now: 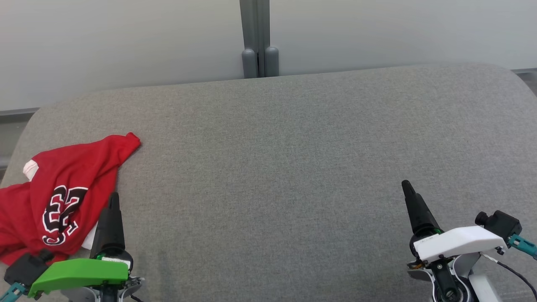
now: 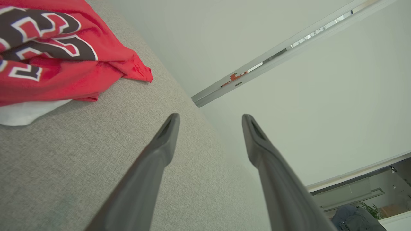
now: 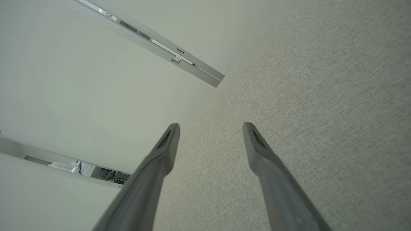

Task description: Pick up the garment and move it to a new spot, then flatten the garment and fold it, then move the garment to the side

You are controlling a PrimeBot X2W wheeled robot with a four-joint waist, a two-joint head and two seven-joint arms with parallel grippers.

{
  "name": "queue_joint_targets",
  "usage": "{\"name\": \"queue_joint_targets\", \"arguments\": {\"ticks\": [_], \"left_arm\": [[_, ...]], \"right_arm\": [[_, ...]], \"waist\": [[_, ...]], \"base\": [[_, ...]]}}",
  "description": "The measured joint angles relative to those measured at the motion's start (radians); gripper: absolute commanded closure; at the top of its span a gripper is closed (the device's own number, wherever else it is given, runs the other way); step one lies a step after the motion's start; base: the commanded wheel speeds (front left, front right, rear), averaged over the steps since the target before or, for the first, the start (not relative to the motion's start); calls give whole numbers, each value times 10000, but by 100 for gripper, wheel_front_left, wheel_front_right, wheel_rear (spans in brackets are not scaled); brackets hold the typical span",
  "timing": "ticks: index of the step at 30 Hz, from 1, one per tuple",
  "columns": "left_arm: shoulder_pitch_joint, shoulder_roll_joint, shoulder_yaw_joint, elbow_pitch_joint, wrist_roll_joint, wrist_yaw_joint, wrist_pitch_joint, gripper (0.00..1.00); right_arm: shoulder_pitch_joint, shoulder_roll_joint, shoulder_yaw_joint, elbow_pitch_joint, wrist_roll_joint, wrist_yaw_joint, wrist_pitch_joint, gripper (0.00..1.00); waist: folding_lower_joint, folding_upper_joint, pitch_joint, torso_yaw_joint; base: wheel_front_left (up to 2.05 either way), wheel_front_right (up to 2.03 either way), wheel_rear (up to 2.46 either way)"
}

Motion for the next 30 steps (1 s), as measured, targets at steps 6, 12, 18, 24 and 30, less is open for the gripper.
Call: {"name": "queue_joint_targets", "arguments": {"ticks": [6,12,18,24,30], "left_arm": [[99,0,-219,-194,1089,238,-215,0],[146,4,-349,-397,1965,376,-422,0],[224,8,-485,-633,2917,477,-623,0],[295,10,-554,-805,3689,587,-803,0],[349,12,-614,-980,4408,606,-966,0]], "right_arm": [[10,-4,222,-125,-882,0,-215,0],[17,-8,378,-190,-1693,0,-435,0],[23,-12,575,-244,-2537,0,-637,0],[32,-21,658,-303,-3252,2,-805,0],[34,-25,846,-309,-3939,2,-993,0]], "waist": [[0,0,6,5],[0,0,19,-4],[0,0,18,-7],[0,0,16,9],[0,0,24,24]], "base": [[0,0,0],[0,0,0],[0,0,0],[0,0,0],[0,0,0]]}}
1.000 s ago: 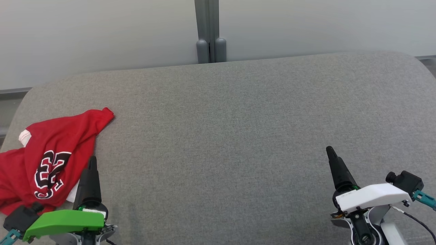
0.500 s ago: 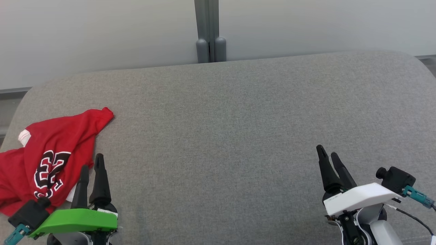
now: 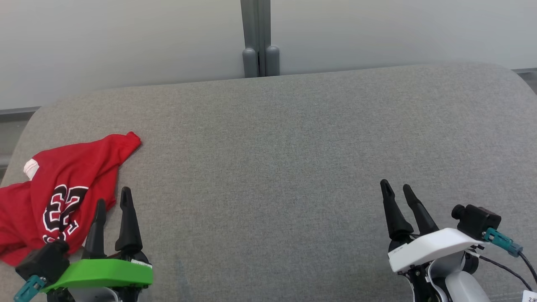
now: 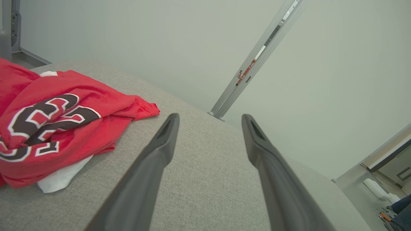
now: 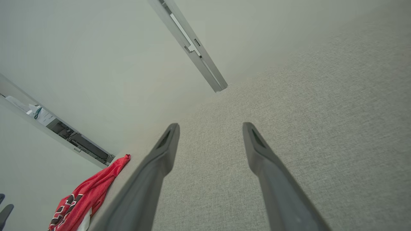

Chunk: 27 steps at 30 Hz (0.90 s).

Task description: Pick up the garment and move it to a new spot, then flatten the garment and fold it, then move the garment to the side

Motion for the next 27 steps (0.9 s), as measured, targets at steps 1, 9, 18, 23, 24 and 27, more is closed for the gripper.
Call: {"name": "queue_joint_targets", "arguments": {"ticks": [1,9,18,23,24,27], "left_arm": [[12,2,-8,-12,121,0,-40,0],[135,6,-146,201,1005,-69,-261,0],[166,10,-171,205,1881,-144,-483,0],[269,13,-244,280,2368,-232,-594,0],[272,15,-278,326,2456,-245,-616,0],[276,15,-343,355,2740,-286,-700,0]], "right_arm": [[0,-2,54,0,-107,0,-13,0],[1,-6,443,127,-911,2,-236,0],[0,-12,721,215,-1693,4,-458,0],[-1,-21,861,247,-2150,4,-589,0],[-3,-23,943,259,-2305,6,-617,0],[-5,-21,1051,270,-2571,17,-679,0]], "waist": [[0,0,0,2],[0,0,-13,-3],[0,0,-27,-12],[0,0,-49,-22],[0,0,-51,-24],[0,0,-57,-33]], "base": [[0,0,0],[0,0,0],[0,0,0],[0,0,0],[0,0,0],[0,0,0]]}}
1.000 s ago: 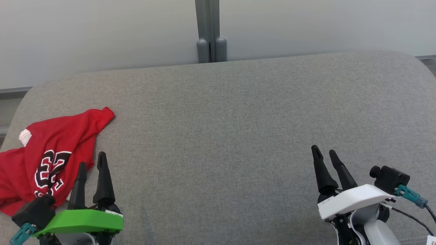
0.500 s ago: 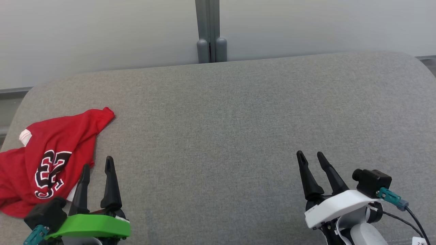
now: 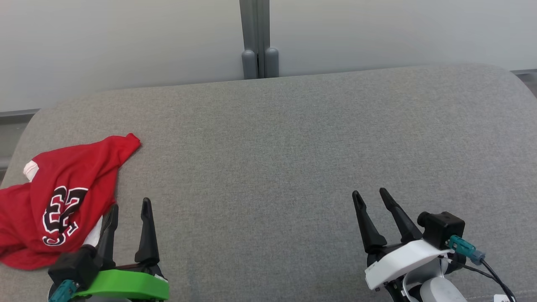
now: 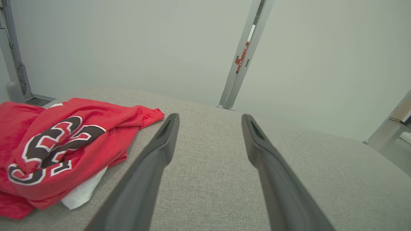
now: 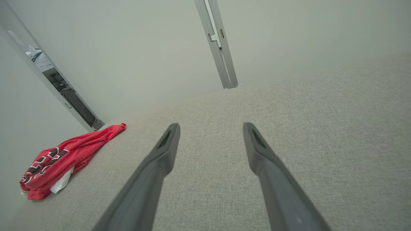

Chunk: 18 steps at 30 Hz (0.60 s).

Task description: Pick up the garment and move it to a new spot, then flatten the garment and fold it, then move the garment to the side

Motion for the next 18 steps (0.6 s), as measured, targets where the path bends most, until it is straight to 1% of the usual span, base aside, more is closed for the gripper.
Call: {"name": "queue_joint_targets", "arguments": {"ticks": [8,14,18], "left_arm": [[87,6,-52,15,725,-35,-182,0],[119,10,-63,56,1292,-21,-282,0],[142,13,-54,134,1609,77,-368,0]], "right_arm": [[0,-4,313,226,-500,0,-190,0],[0,-13,299,311,-966,0,-293,0],[0,-15,188,320,-1375,0,-382,0]], "waist": [[0,0,-17,-2],[0,0,-15,0],[0,0,-3,-1]], "base": [[0,0,0],[0,0,0],[0,0,0]]}}
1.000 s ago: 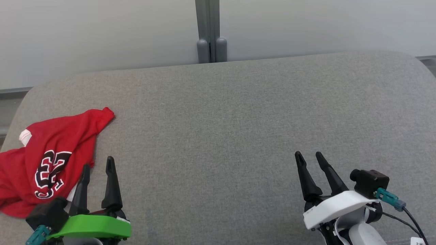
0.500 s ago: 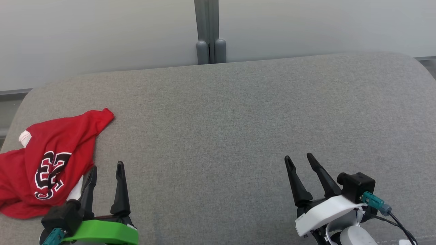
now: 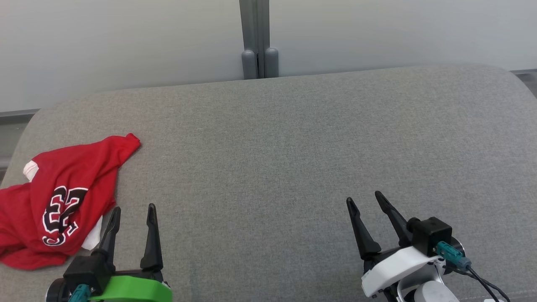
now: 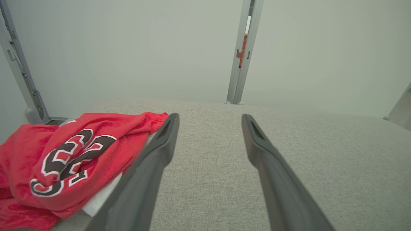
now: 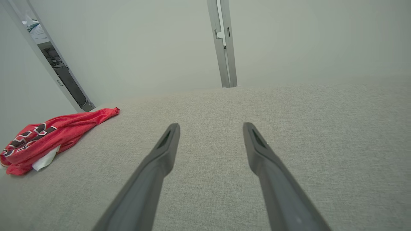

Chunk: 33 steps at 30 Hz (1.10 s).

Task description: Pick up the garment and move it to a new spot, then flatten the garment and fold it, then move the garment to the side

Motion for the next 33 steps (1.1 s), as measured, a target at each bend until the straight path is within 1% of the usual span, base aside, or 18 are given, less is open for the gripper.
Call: {"name": "queue_joint_targets", "arguments": {"ticks": [9,22,33], "left_arm": [[70,8,13,56,600,61,-163,0],[196,17,182,138,1519,117,-399,0],[213,17,98,307,1553,230,-410,0]], "right_arm": [[9,-6,-259,-2,-602,2,-174,0],[97,-12,-345,-6,-1381,15,-395,0],[130,-12,-397,-46,-1379,15,-395,0]], "waist": [[0,0,-1,-16],[0,0,-71,-82],[0,0,-128,-95]], "base": [[0,0,0],[0,0,0],[0,0,0]]}}
